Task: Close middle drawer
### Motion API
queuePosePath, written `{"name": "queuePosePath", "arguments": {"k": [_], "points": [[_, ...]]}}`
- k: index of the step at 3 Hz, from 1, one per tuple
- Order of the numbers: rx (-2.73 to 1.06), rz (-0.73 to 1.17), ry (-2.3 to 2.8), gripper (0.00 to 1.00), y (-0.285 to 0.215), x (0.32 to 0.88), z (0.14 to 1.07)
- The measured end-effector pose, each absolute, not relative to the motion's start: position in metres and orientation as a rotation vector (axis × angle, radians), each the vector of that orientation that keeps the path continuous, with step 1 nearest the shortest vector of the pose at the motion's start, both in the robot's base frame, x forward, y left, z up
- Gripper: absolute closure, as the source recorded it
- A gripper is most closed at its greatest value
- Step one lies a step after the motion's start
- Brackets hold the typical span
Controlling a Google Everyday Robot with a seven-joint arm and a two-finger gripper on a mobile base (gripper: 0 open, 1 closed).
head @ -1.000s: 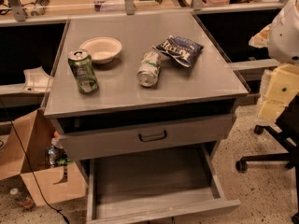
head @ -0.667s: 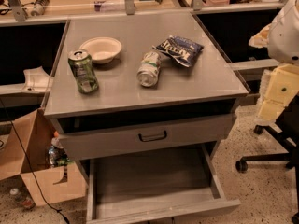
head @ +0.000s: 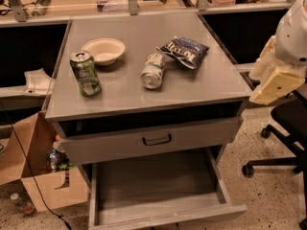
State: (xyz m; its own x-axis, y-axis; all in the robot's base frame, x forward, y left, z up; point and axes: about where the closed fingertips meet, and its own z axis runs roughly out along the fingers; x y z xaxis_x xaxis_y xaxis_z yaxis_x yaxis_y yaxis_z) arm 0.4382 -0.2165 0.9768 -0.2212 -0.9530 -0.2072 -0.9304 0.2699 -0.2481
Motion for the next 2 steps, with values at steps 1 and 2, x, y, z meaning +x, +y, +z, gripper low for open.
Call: {"name": "queuePosePath", "arguments": {"k": [1,2], "points": [[-1.718,-0.105,2.235,0.87,-0.218,0.435,0.974],[-1.695,-0.126,2.259,1.00,-0.225,0.421,0.961]]}}
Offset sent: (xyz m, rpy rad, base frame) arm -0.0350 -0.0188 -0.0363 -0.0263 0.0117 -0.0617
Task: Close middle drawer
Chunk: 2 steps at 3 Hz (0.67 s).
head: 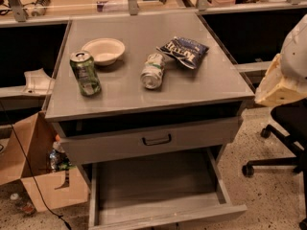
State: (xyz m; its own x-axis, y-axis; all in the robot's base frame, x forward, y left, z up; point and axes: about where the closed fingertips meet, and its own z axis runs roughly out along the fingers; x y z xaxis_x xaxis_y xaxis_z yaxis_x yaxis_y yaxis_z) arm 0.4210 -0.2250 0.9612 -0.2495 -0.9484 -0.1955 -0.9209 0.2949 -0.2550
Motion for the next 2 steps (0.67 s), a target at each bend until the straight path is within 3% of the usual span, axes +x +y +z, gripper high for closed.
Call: {"name": "queuePosePath", "arguments": {"k": [2], "points": [[-1.673,-0.071,2.400,1.00,-0.248,0.373,0.896]]}}
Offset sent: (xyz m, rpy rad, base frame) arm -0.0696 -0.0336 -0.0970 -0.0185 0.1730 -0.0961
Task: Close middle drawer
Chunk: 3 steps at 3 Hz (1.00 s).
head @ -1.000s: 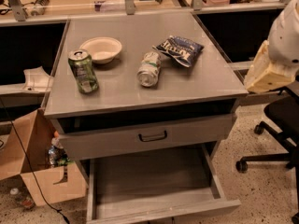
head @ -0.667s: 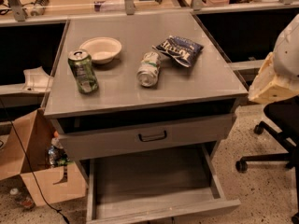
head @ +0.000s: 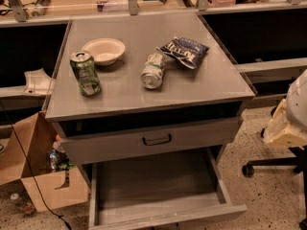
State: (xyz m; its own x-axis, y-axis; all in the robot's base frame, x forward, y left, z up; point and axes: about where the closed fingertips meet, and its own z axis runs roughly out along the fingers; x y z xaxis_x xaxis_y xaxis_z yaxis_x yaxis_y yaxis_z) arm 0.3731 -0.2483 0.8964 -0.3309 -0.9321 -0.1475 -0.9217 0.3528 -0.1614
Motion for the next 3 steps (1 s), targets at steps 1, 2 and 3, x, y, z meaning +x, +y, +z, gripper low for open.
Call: {"name": "queuePosePath", "arguments": {"k": [1,2,3], "points": [[-1.673,-0.071,2.400,1.00,-0.248,0.373,0.896],[-1.666,-0.014,2.431,1.00,-0.239,0.361,0.876],[-1.648,0.080,2.483,1.00,-0.221,0.346,0.834]]}}
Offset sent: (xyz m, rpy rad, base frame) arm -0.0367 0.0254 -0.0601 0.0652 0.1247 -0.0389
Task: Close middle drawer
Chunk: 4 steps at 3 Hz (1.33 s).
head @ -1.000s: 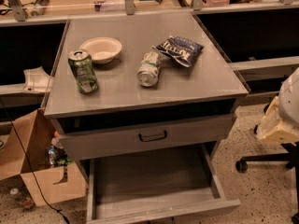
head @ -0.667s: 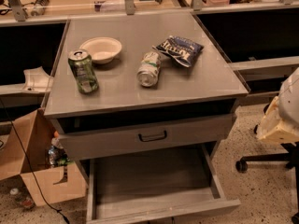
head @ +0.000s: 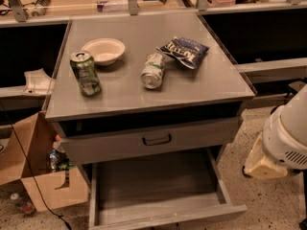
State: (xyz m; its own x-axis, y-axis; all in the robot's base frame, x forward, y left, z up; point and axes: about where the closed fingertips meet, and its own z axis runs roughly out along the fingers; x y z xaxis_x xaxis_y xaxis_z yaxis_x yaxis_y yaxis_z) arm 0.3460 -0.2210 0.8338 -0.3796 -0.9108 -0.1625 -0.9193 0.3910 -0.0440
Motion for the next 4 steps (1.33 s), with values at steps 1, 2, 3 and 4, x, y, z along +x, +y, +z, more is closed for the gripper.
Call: {"name": "queuePosePath", "arguments": {"k": [1,2,3,4], "points": [[-1.641,0.133,2.504,1.00,-0.212,0.340,0.807],[-1.643,0.142,2.509,1.00,-0.212,0.338,0.804],[-1.643,0.148,2.512,1.00,-0.211,0.337,0.803],[-1.620,0.247,2.568,1.00,-0.211,0.318,0.769]]}}
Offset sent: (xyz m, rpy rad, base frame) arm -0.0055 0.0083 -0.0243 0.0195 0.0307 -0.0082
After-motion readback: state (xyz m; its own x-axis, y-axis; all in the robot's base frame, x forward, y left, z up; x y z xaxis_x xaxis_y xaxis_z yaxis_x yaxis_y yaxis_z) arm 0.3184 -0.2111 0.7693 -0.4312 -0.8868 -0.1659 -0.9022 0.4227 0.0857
